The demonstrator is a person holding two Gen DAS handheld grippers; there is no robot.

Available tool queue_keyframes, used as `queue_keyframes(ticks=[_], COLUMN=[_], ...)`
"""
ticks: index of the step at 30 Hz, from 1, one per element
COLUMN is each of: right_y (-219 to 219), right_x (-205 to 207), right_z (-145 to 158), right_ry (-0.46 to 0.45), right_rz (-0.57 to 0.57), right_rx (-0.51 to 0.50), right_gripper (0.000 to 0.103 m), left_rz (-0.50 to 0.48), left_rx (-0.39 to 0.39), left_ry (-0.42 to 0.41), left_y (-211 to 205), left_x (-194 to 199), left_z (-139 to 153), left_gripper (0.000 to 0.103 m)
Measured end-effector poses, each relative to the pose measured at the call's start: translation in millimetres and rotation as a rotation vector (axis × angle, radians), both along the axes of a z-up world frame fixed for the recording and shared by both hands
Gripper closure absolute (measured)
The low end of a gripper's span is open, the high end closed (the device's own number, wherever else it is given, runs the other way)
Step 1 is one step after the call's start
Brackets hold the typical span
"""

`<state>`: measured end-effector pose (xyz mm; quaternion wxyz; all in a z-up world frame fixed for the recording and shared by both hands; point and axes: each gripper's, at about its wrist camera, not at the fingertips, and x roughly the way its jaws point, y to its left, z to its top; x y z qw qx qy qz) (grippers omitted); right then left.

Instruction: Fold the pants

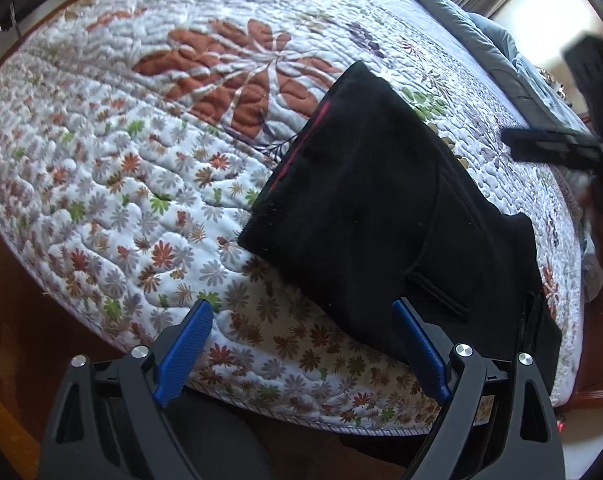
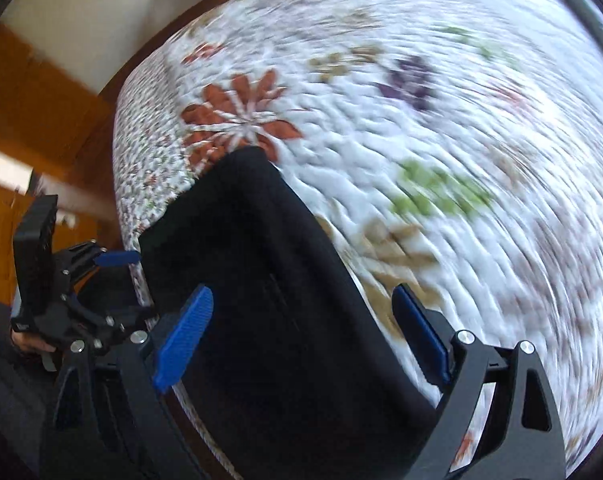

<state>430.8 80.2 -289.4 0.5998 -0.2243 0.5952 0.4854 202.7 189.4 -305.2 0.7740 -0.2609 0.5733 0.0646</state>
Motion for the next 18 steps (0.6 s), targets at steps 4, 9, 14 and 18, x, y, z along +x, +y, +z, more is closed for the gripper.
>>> queue_keyframes(ticks=[4,9,14,18], right_y=[39.7,67.3,85.4,108.5], right_x=[9.0,13.3,14.9,3.0], right_z=[-19.1,-38.2,-52.2,-63.9], right_ry=[0.08,0.19,0.283,0.331], right_rz=[0.107,0.221,0.299,0.397], right_rx=[-0.022,-0.033,-0.049,-0.064], right_gripper=[0.011,0.011,0.011,0.011], left_rz=[0.011,0.042,0.107,0.137], left_rx=[-0.03,-0.068,-0.139,-0.165], left_ry=[0.003,-0.029,-0.107,-0.144], left_y=[2.6,6.4,17.1,21.2], left_x=[0.7,-2.6,-18.4,-28.3], left_z=[-7.2,-10.5,-13.3,-14.5], left_gripper=[0.01,0.007,0.006,0.005])
